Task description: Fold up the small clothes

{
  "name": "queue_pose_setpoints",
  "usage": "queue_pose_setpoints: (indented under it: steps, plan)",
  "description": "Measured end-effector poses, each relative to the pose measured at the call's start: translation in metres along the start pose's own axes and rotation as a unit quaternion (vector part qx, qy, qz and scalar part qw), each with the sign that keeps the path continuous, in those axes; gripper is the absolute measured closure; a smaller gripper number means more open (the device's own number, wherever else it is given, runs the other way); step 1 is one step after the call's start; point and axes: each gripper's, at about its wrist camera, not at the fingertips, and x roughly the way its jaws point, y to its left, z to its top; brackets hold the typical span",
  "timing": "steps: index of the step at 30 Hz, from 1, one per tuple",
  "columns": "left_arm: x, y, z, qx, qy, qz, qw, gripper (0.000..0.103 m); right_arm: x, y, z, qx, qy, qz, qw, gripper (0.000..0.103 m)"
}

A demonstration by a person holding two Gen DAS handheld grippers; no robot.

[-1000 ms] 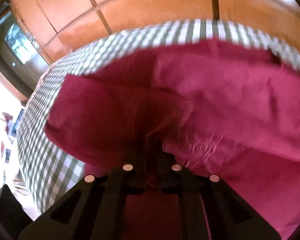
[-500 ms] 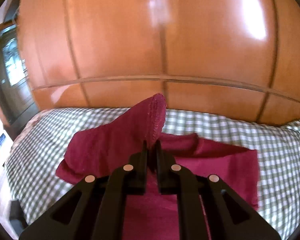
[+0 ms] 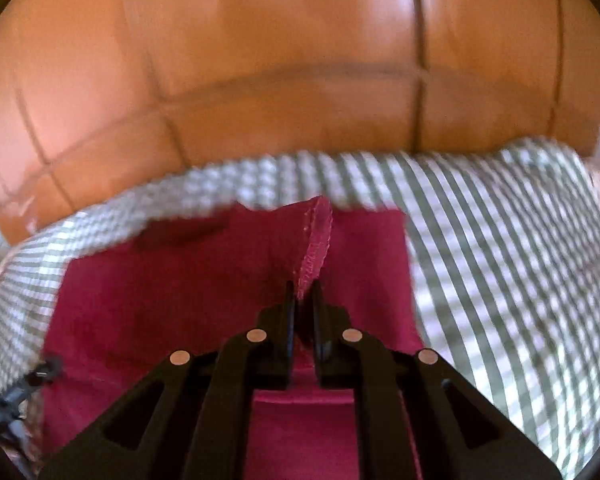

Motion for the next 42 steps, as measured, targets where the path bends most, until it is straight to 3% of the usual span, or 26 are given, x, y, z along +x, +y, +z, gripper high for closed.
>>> queue_pose_setpoints:
  steps: [4,10,13,16,19,22,26,31,34,38,42]
  plan:
    - [-0.005,-0.008,-0.011,0.055,0.002,0.032,0.9979,0.063,0.034,-0.032,-0.024,0.056,0.037,-0.007,0.998,0.097]
    - [-0.025,-0.016,-0.015,0.07,-0.002,0.043,0.9966,0.063,0.036,-0.033,-0.031,0.057,0.027,-0.017,0.998,0.095]
    - [-0.05,-0.018,-0.015,0.082,-0.03,0.038,0.9955,0.063,0.022,-0.032,-0.03,0.046,0.02,-0.019,0.999,0.087]
    - [-0.068,-0.017,-0.006,0.088,-0.055,0.039,0.9938,0.063,-0.005,-0.026,-0.025,0.041,-0.017,-0.014,0.999,0.061]
    - [-0.068,-0.015,0.012,0.076,-0.066,0.034,0.9943,0.063,-0.025,-0.012,-0.023,0.021,-0.046,0.0,0.999,0.06]
    - [-0.058,-0.023,0.031,0.069,-0.067,0.017,0.9952,0.063,-0.021,0.011,-0.018,-0.011,-0.038,0.019,0.999,0.059]
    - [-0.033,-0.043,0.052,0.084,-0.058,0.005,0.9947,0.063,0.005,0.028,-0.02,-0.044,-0.014,0.007,0.999,0.057]
    - [0.009,-0.068,0.075,0.117,-0.042,0.0,0.9922,0.063,0.043,0.012,-0.027,-0.022,0.022,-0.022,0.999,0.057]
    - [0.037,-0.077,0.082,0.14,-0.032,0.02,0.9895,0.063,0.048,0.0,-0.032,-0.015,0.02,-0.011,1.0,0.057]
    - [0.083,-0.046,0.084,0.11,0.01,0.079,0.9908,0.063,0.052,0.003,-0.038,-0.029,0.012,-0.018,0.999,0.056]
    - [0.081,-0.033,0.072,0.115,-0.016,0.08,0.9901,0.066,0.056,0.004,-0.04,-0.031,0.007,-0.02,0.999,0.055]
